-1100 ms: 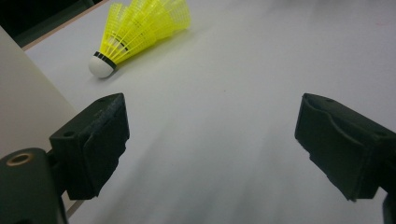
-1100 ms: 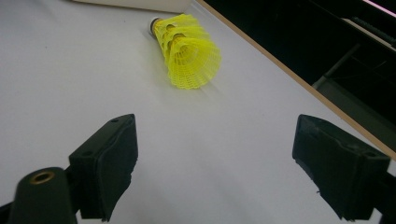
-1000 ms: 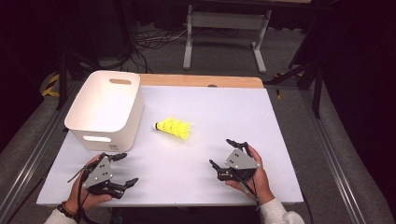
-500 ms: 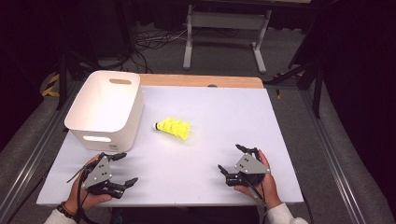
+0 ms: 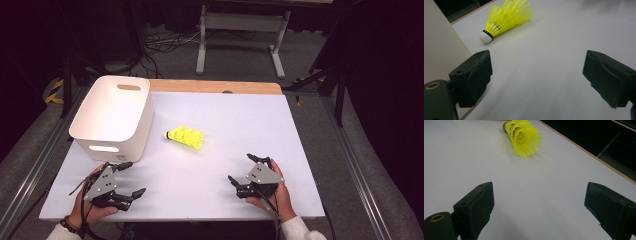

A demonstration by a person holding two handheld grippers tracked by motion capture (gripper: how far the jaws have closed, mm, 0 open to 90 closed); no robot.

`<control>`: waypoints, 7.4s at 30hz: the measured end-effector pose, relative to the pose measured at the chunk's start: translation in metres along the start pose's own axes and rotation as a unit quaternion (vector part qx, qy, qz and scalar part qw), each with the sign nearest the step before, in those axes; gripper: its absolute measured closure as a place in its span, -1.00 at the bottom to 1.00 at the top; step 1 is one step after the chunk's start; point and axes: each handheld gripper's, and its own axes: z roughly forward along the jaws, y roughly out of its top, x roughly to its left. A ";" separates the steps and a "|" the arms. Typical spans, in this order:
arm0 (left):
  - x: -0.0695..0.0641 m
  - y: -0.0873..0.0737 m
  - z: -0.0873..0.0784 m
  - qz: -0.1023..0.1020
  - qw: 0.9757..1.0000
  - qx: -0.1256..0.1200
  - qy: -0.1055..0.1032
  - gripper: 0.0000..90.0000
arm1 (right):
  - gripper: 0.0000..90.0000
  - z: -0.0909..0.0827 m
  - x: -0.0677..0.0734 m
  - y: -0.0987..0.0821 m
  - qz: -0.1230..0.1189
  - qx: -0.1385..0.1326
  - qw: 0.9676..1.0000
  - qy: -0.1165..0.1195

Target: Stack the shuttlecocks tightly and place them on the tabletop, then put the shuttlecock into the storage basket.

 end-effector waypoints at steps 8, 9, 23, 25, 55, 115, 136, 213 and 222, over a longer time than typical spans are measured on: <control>-0.001 -0.002 -0.003 -0.003 1.000 -0.003 0.003 -0.82 | -0.75 0.036 0.006 0.018 0.015 0.017 0.999 0.042; -0.001 -0.002 -0.004 -0.004 1.000 -0.002 0.003 -0.83 | -0.75 0.041 0.008 0.021 0.015 0.022 0.999 0.047; -0.002 -0.005 -0.010 -0.010 1.000 0.001 0.009 -0.85 | -0.63 0.113 0.015 0.053 0.063 0.049 0.989 0.125; -0.003 -0.006 -0.011 -0.011 1.000 -0.001 0.010 -0.85 | -0.61 0.121 0.016 0.056 0.070 0.057 0.988 0.127; -0.004 -0.008 -0.012 -0.010 1.000 0.000 0.003 -0.82 | -0.29 0.186 0.020 0.085 0.118 0.072 0.985 0.105; -0.006 -0.004 0.000 -0.011 0.999 0.029 0.008 -0.81 | 0.90 0.150 0.023 0.095 0.065 0.038 0.989 0.130; -0.006 0.056 0.085 0.027 0.999 0.037 -0.003 -0.53 | 0.89 0.067 0.035 0.091 0.019 -0.004 0.984 0.177; -0.020 0.057 0.092 0.032 0.999 0.004 -0.031 0.12 | -0.62 -0.014 0.015 0.102 -0.063 -0.030 0.996 0.049; -0.021 0.056 0.089 0.025 0.999 -0.002 -0.040 0.13 | -0.63 -0.016 -0.001 0.069 -0.030 -0.035 0.999 0.026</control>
